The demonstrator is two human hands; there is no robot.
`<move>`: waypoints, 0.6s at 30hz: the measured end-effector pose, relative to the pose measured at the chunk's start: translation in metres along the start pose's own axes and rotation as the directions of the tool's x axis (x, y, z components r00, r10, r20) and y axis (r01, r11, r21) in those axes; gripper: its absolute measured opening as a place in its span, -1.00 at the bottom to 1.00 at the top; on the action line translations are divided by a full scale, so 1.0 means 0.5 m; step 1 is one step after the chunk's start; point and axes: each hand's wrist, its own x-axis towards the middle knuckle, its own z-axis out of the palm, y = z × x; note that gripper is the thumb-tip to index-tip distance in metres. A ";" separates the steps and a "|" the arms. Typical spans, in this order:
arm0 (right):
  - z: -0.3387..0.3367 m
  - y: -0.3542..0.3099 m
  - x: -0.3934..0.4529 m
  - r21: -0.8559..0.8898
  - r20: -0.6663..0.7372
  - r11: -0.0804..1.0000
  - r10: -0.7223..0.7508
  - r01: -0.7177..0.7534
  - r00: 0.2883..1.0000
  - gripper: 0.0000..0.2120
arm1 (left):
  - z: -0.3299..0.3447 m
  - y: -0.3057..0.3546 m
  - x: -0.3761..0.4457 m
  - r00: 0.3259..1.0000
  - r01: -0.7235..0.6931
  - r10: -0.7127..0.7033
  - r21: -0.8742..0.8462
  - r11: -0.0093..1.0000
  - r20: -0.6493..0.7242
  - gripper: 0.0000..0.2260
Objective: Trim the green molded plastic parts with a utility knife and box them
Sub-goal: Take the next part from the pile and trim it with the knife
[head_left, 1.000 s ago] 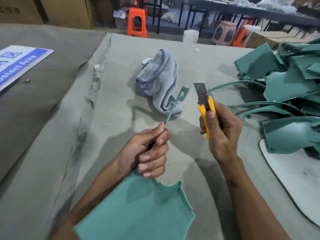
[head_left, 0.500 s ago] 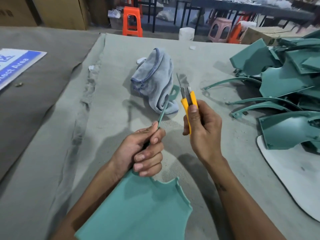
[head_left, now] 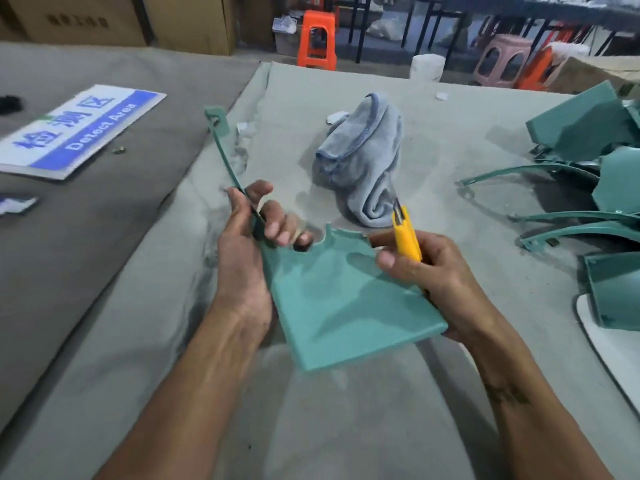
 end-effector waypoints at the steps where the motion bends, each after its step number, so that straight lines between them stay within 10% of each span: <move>1: -0.006 -0.005 -0.003 0.038 0.069 0.998 0.038 -0.041 0.997 -0.53 | 0.002 -0.001 0.001 1.000 0.000 0.000 0.009 1.000 -0.030 -0.62; 4: -0.016 -0.009 -0.004 0.056 0.144 0.996 0.063 -0.072 0.988 -0.61 | 0.003 -0.006 0.004 0.997 0.020 -0.010 0.144 0.989 -0.070 -0.52; 12: -0.016 0.007 0.018 0.263 -0.297 0.942 -0.125 0.207 0.947 -0.70 | 0.003 -0.040 -0.016 0.955 0.234 -0.284 0.366 0.901 0.089 -0.61; 18: -0.043 0.015 0.018 -0.193 -0.416 0.942 -0.333 0.276 0.846 -0.84 | 0.001 -0.058 -0.026 0.919 0.349 -0.395 0.461 0.816 0.004 -0.70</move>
